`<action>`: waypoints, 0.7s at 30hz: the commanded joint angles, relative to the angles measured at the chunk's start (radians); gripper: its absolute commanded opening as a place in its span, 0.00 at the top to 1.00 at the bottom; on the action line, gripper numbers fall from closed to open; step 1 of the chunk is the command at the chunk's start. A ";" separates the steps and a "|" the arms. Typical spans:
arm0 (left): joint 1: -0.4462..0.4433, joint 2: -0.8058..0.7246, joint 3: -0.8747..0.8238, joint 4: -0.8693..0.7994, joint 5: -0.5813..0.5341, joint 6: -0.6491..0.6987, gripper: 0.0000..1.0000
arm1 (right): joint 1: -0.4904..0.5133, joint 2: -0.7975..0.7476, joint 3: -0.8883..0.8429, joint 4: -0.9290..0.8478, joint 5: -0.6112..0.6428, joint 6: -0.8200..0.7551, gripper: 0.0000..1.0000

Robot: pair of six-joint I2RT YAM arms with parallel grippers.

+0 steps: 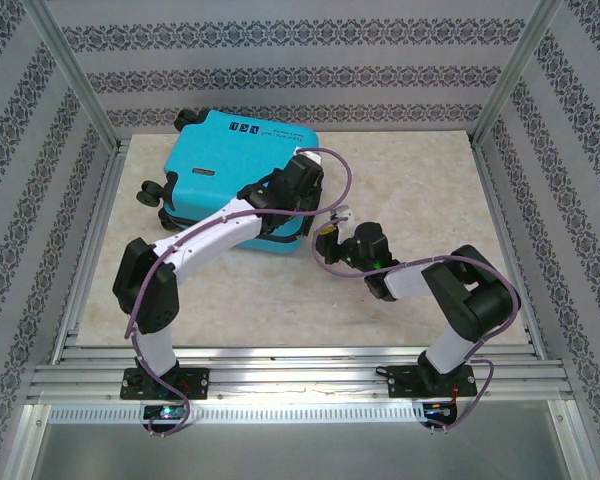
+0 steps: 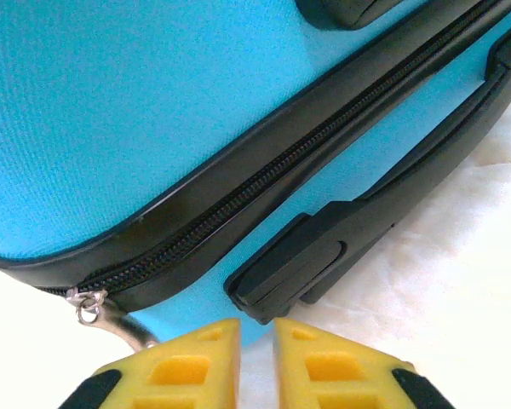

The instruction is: Pack the luggage

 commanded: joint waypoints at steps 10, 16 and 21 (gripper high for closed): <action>0.179 -0.307 -0.180 -0.171 0.224 -0.084 0.16 | -0.201 0.031 0.217 -0.051 -0.194 0.410 0.35; 0.537 -0.564 -0.412 -0.011 0.467 -0.269 0.02 | -0.235 0.170 0.376 -0.030 -0.314 0.540 0.23; 0.811 -0.696 -0.571 0.098 0.695 -0.434 0.02 | -0.233 0.256 0.434 0.026 -0.348 0.611 0.22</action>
